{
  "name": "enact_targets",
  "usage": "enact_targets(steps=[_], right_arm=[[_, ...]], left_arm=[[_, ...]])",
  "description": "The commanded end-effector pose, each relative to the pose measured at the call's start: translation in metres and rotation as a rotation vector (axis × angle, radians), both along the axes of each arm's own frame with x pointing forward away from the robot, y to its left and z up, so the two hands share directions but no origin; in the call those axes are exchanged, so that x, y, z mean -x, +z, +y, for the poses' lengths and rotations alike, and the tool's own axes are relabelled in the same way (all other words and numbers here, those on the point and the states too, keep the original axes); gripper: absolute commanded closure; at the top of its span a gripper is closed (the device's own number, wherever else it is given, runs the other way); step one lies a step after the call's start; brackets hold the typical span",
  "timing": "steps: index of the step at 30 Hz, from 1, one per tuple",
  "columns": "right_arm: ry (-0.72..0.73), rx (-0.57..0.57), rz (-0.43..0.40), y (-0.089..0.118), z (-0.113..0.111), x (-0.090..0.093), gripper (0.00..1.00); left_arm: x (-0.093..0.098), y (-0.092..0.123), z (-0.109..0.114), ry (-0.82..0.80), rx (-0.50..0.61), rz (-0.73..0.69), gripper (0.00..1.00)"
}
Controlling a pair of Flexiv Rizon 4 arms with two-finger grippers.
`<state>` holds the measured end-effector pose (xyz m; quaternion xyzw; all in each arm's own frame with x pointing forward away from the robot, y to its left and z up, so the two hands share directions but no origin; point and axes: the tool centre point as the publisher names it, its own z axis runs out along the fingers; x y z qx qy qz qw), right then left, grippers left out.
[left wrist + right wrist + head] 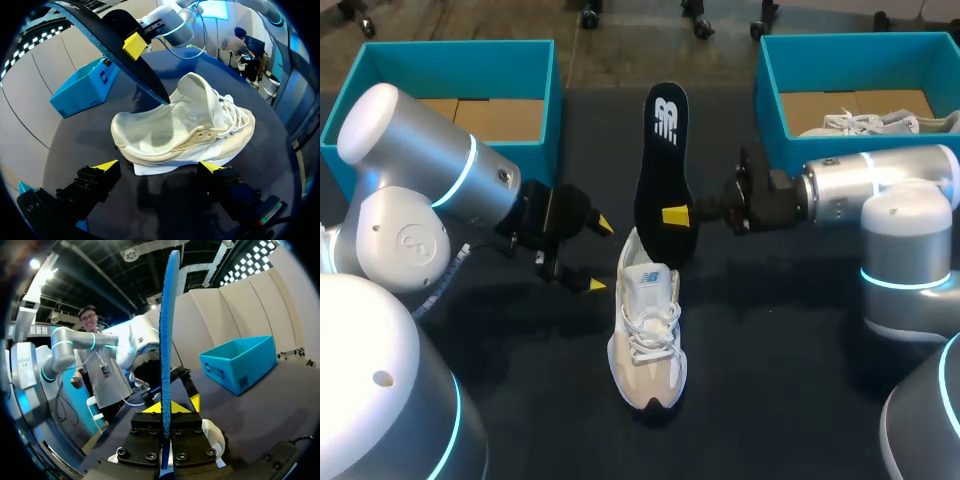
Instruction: Take the shoe out of the shoebox, open the shoe tongue, remove and reinsert the insole, then place the shoe into the shoebox
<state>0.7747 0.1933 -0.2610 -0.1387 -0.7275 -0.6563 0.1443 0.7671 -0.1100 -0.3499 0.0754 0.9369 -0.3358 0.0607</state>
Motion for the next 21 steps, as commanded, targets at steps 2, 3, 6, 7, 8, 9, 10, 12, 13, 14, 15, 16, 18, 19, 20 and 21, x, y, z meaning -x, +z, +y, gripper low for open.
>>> enact_targets(steps=[2, 3, 6, 7, 8, 9, 10, 12, 13, 14, 15, 16, 18, 19, 20, 21], right_arm=[[0.013, -0.010, 0.009, -0.002, 0.000, -0.001, 1.00], [0.014, -0.011, 0.010, -0.001, 0.002, -0.001, 1.00], [0.013, -0.015, 0.004, 0.003, 0.006, -0.005, 1.00], [0.013, -0.015, 0.003, 0.005, 0.007, -0.006, 1.00], [0.014, -0.015, -0.002, 0.006, 0.008, -0.008, 1.00], [0.014, -0.016, -0.003, 0.007, 0.010, -0.010, 1.00], [0.014, -0.017, -0.004, 0.008, 0.012, -0.012, 1.00], [0.016, -0.018, -0.005, 0.009, 0.015, -0.016, 1.00], [0.018, -0.020, -0.006, 0.009, 0.016, -0.017, 1.00], [0.019, -0.023, -0.006, 0.008, 0.018, -0.019, 1.00], [0.021, -0.025, -0.006, 0.008, 0.019, -0.020, 1.00], [0.025, -0.029, -0.003, 0.006, 0.020, -0.020, 1.00], [0.026, -0.033, 0.005, 0.003, 0.023, -0.021, 1.00], [0.027, -0.033, 0.009, 0.002, 0.025, -0.020, 1.00], [0.026, -0.036, 0.012, 0.001, 0.026, -0.020, 1.00], [0.025, -0.039, 0.014, -0.001, 0.027, -0.019, 1.00]], left_arm=[[0.001, 0.000, 0.000, 0.000, 0.000, -0.002, 0.00], [0.001, 0.000, 0.000, 0.000, 0.000, -0.002, 0.00], [0.001, 0.000, 0.000, 0.000, 0.000, -0.002, 0.00], [0.001, 0.000, 0.000, 0.000, 0.000, -0.002, 0.00], [0.001, 0.000, 0.000, 0.000, 0.000, -0.002, 0.00], [0.001, 0.000, 0.000, 0.000, 0.000, -0.002, 0.00], [0.001, 0.000, 0.000, 0.000, 0.000, -0.002, 0.00], [0.001, 0.000, 0.000, 0.000, 0.000, -0.002, 0.00], [0.001, 0.000, 0.000, 0.000, 0.000, -0.002, 0.00], [0.001, 0.000, 0.000, 0.000, 0.000, -0.002, 0.00], [0.001, 0.000, 0.000, 0.000, 0.000, -0.002, 0.00], [0.001, 0.000, 0.000, 0.000, 0.000, -0.002, 0.00], [0.001, 0.000, 0.000, 0.000, 0.000, -0.002, 0.00], [0.001, 0.000, 0.000, 0.000, 0.000, -0.002, 0.00], [0.001, 0.000, 0.000, 0.000, 0.000, -0.002, 0.00], [0.001, 0.000, 0.000, 0.000, 0.000, -0.002, 0.00]])
